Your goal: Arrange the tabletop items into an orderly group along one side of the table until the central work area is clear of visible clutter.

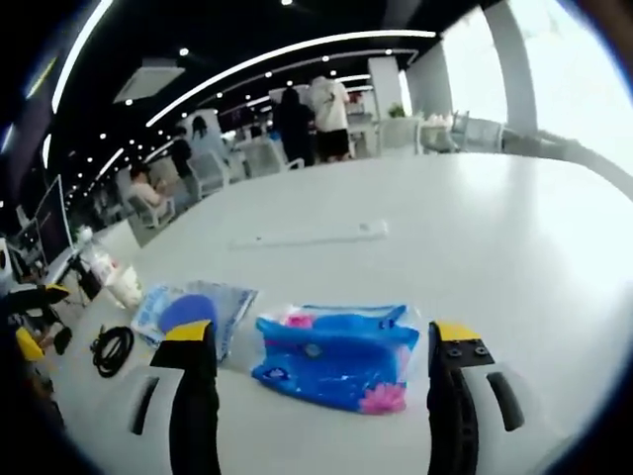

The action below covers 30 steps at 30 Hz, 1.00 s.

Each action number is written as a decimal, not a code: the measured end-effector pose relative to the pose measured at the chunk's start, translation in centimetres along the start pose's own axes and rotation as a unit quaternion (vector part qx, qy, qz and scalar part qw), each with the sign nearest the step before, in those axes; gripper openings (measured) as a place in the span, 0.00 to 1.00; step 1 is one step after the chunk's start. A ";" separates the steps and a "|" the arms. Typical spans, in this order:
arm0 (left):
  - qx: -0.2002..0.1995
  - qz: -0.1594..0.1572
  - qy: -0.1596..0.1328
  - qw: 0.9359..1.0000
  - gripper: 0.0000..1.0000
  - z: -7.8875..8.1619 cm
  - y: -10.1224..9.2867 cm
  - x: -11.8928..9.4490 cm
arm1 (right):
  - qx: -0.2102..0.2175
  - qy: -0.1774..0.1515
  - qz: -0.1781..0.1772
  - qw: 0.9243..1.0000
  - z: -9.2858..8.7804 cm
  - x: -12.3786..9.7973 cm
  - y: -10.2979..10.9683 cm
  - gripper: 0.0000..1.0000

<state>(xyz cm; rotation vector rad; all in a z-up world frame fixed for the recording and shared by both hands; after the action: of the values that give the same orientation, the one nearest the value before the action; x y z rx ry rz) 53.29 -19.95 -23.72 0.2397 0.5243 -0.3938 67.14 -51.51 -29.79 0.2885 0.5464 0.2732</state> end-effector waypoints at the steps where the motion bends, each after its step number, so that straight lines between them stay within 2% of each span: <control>1: 0.014 0.001 0.006 1.000 1.00 -0.1 -0.1 -0.1 | 0.000 0.000 0.000 1.000 0.0 0.0 -0.1 0.86; 5: 0.026 0.006 0.010 1.000 1.00 -0.3 -0.3 -0.7 | 0.008 -0.004 -0.006 1.000 -0.1 0.3 -0.8 0.85; 10: 0.007 0.011 -0.003 1.000 0.99 -0.5 -0.2 -2.2 | 0.024 -0.014 -0.007 1.000 0.2 0.7 -1.4 0.83; 13: -0.010 0.009 -0.011 1.000 0.99 -0.6 -0.3 -2.9 | 0.054 -0.023 0.006 0.998 0.2 1.4 -1.6 0.81; 16: -0.023 0.005 -0.018 1.000 0.99 -0.7 -0.5 -3.4 | 0.066 -0.026 -0.002 0.997 0.1 1.9 -2.2 0.75; 20: -0.023 0.008 -0.019 1.000 0.99 -1.4 -0.7 -3.9 | 0.058 -0.047 -0.029 0.997 0.2 2.2 -3.2 0.57; 23: -0.027 0.012 -0.011 1.000 0.99 -2.0 -0.5 -4.2 | 0.051 -0.045 -0.041 0.997 0.0 2.2 -3.6 0.51; 27: -0.025 0.018 -0.013 0.999 0.98 -2.5 -0.3 -4.4 | 0.058 -0.045 -0.053 0.996 -0.7 2.4 -4.2 0.45; 30: -0.029 0.020 -0.022 0.999 0.97 -2.7 -0.3 -4.4 | 0.055 -0.043 -0.062 0.996 -1.2 2.7 -4.6 0.33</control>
<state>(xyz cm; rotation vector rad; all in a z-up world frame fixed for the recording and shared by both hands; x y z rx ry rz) 48.48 -17.97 -23.71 0.1853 0.4862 -0.3440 69.52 -54.65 -33.61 0.3701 0.4923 0.1108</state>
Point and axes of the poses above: the point that each gripper's makers call its tool centre point, and the gripper's own axes: x roughly forward along the fingers, y roughly to its left, z roughly out of its top, the point moved 7 cm from there along -x, roughly backward along the fingers, and after that the axes turned 12 degrees about x, right-handed, at the moved point
